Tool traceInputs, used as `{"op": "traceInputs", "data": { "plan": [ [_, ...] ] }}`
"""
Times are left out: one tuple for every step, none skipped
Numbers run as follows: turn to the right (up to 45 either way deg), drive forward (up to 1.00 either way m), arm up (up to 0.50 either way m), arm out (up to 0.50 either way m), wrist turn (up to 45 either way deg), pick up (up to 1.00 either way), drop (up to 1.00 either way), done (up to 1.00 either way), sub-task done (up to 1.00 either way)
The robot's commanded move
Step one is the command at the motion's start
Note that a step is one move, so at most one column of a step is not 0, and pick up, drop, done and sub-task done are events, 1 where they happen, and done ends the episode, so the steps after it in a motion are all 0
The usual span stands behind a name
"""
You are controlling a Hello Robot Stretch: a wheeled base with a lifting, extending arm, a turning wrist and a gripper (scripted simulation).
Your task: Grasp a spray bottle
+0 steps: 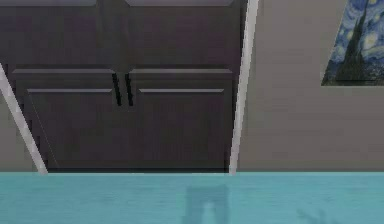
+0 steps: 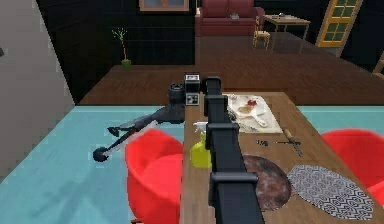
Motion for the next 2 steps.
{"op": "traceInputs", "data": {
  "plan": [
    [0.0,0.0,0.0,0.0,45.0,0.0,0.0,0.0,0.0],
    [0.0,0.0,0.0,0.0,45.0,0.0,0.0,0.0,0.0]
  ]
}}
